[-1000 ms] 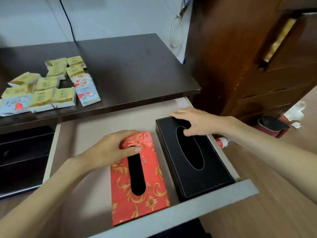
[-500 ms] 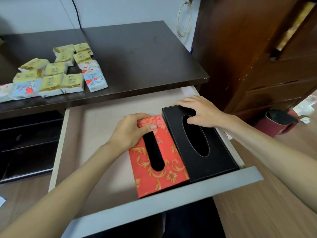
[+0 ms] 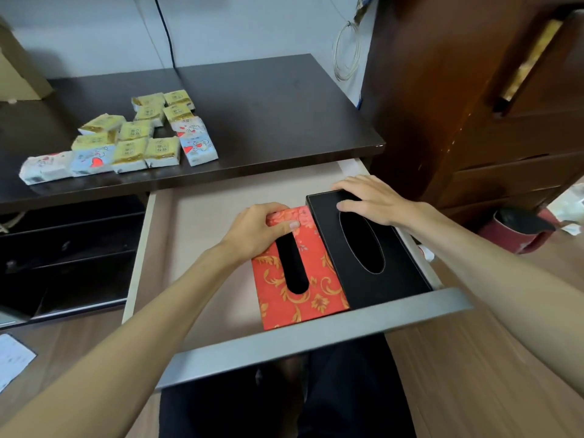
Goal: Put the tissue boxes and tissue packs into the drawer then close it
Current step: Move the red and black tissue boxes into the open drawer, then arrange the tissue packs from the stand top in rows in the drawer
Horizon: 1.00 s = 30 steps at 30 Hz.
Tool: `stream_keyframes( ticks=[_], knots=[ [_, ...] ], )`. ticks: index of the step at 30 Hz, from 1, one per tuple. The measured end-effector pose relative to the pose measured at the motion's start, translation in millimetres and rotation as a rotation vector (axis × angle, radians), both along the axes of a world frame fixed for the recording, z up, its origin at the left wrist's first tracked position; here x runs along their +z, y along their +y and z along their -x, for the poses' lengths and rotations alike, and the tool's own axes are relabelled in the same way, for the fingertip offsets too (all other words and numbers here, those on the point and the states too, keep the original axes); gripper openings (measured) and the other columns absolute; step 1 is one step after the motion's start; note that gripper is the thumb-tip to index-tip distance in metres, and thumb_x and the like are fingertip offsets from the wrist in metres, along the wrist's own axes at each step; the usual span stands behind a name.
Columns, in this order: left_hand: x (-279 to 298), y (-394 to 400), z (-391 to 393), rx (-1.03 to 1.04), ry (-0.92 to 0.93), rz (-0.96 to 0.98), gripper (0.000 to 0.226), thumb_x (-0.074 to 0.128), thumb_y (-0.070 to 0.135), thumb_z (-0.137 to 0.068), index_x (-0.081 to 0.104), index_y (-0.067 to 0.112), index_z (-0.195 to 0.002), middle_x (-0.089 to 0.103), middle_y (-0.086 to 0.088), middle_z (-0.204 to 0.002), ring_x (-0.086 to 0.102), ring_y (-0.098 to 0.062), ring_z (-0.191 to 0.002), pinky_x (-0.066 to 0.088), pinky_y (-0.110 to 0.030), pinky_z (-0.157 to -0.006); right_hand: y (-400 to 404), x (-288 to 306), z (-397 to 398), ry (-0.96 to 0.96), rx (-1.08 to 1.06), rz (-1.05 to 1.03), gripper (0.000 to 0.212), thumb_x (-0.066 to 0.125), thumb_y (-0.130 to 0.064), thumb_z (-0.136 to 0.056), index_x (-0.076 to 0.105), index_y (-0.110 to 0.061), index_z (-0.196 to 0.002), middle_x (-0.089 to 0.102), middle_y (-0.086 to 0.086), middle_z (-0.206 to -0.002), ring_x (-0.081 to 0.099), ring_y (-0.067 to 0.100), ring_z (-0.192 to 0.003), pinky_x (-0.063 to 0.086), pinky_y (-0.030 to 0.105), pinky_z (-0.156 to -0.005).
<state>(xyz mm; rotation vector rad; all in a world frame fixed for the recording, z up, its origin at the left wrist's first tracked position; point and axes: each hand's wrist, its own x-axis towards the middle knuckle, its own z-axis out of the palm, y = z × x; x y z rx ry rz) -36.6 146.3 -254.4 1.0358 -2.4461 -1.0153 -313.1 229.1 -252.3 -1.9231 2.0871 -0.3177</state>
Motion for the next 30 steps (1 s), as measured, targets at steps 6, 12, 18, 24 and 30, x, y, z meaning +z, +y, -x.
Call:
stream_keyframes(
  ticks=[6, 12, 18, 24, 30],
  knots=[
    [7.5, 3.8, -3.0, -0.076, -0.037, -0.042, 0.037, 0.064, 0.048, -0.092, 0.066, 0.021, -0.117, 0.073, 0.002, -0.107, 0.068, -0.016, -0.097, 0.054, -0.042, -0.091, 4.1, 1.1, -1.9, 0.021, 0.009, 0.023, 0.045, 0.043, -0.053, -0.103, 0.057, -0.029, -0.139, 0.058, -0.009, -0.141, 0.044, 0.013, -0.135, 0.03, 0.03, -0.102],
    [33.2, -21.1, -27.1, 0.085, 0.139, 0.005, 0.029, 0.063, 0.031, -0.095, 0.069, 0.018, -0.12, 0.07, 0.007, -0.108, 0.065, -0.009, -0.098, 0.048, -0.024, -0.085, -24.1, 34.0, -44.8, -0.199, 0.01, 0.227, 0.03, 0.042, -0.05, -0.101, 0.065, -0.038, -0.117, 0.062, -0.025, -0.118, 0.054, -0.006, -0.112, 0.034, 0.012, -0.091],
    [78.2, -71.8, -88.6, 0.238, 0.27, 0.117, 0.019, 0.063, 0.024, -0.095, 0.074, 0.022, -0.11, 0.074, 0.009, -0.102, 0.067, -0.003, -0.095, 0.05, -0.017, -0.083, -86.6, 63.6, -111.5, -0.381, 0.109, 0.329, 0.022, 0.059, -0.027, -0.099, 0.072, -0.025, -0.117, 0.07, -0.016, -0.111, 0.064, 0.002, -0.105, 0.051, 0.037, -0.096],
    [87.6, -134.5, -144.4, 0.357, 0.147, 0.308, 0.02, 0.063, 0.027, -0.095, 0.069, 0.029, -0.114, 0.067, 0.016, -0.111, 0.059, 0.004, -0.1, 0.048, -0.017, -0.083, -158.8, 77.5, -173.5, -0.31, 0.217, 0.361, 0.024, 0.062, -0.028, -0.098, 0.07, -0.024, -0.12, 0.065, -0.012, -0.119, 0.058, 0.006, -0.113, 0.05, 0.042, -0.096],
    [91.5, -203.0, -165.7, 0.137, -0.325, 0.41, 0.048, 0.077, 0.036, -0.082, 0.064, 0.016, -0.124, 0.042, -0.005, -0.154, 0.026, -0.022, -0.148, 0.021, -0.033, -0.117, -219.9, 78.2, -218.2, -0.11, 0.281, 0.189, 0.077, 0.069, -0.047, -0.088, 0.039, -0.023, -0.155, 0.043, -0.001, -0.156, 0.033, 0.018, -0.145, 0.04, 0.04, -0.11]
  ],
)
